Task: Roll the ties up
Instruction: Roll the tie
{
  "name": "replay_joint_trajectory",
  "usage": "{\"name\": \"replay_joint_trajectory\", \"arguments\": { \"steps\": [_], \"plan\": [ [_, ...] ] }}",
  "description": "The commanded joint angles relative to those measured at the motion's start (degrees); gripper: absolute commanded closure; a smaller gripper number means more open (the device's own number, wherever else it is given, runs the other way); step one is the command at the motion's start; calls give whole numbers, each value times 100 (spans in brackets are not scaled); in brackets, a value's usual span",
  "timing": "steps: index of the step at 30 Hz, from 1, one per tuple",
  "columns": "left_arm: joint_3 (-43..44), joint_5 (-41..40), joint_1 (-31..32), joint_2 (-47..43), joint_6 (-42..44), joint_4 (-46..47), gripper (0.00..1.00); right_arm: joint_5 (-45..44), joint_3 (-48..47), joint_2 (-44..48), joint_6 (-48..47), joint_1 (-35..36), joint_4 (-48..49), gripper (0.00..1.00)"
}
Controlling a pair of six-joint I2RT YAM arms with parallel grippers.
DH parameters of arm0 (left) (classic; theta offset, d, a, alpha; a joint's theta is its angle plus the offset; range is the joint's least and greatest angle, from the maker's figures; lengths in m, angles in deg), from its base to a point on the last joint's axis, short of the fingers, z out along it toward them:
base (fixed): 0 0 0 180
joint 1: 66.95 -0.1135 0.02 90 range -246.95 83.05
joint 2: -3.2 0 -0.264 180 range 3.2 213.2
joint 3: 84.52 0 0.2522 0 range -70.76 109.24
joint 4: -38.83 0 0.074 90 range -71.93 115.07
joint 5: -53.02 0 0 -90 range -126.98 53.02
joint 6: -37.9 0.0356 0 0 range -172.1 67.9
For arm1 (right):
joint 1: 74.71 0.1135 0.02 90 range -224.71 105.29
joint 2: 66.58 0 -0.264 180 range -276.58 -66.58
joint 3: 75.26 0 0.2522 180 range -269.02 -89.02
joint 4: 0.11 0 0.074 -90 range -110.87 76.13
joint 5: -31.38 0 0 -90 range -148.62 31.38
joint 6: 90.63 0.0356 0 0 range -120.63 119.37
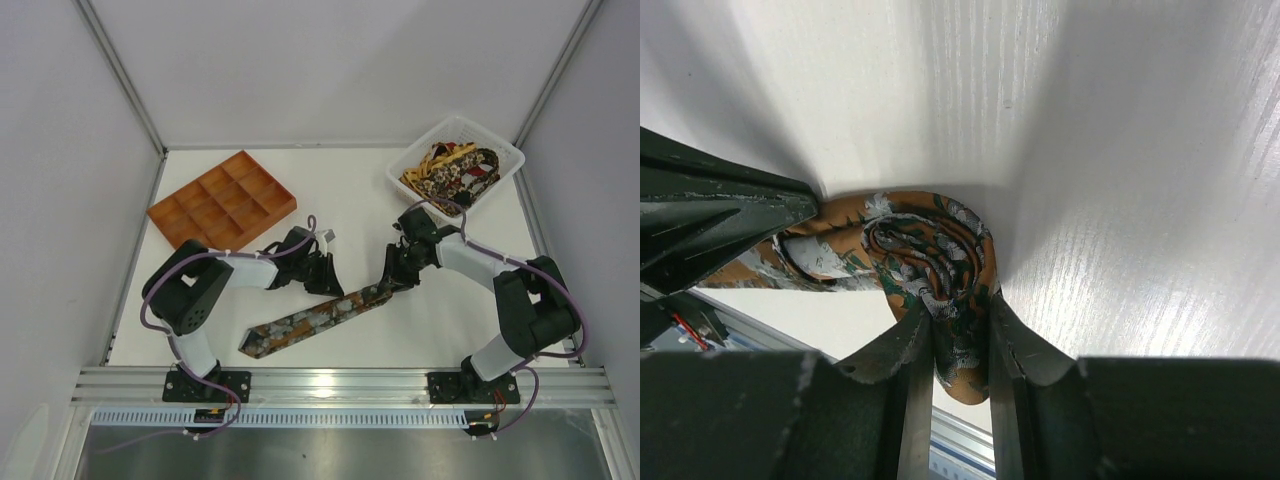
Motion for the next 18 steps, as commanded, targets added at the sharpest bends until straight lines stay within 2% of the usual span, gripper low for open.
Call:
{"name": "replay_joint_trajectory", "arguments": {
  "steps": [1,8,14,18],
  "plan": [
    [143,-207,24,-316,227,-477,87,-372,-272,-29,22,82,-213,88],
    [855,-331,15,-404,404,-988,83,-276,-299,94,-364,205,-346,87],
    [760,-15,190,-615,176,-873,84,-311,-281,156,-628,205,-459,87],
    [636,301,444,-606,-158,-365,86,-451,-369,164,-585,284,-530,86]
  ]
}}
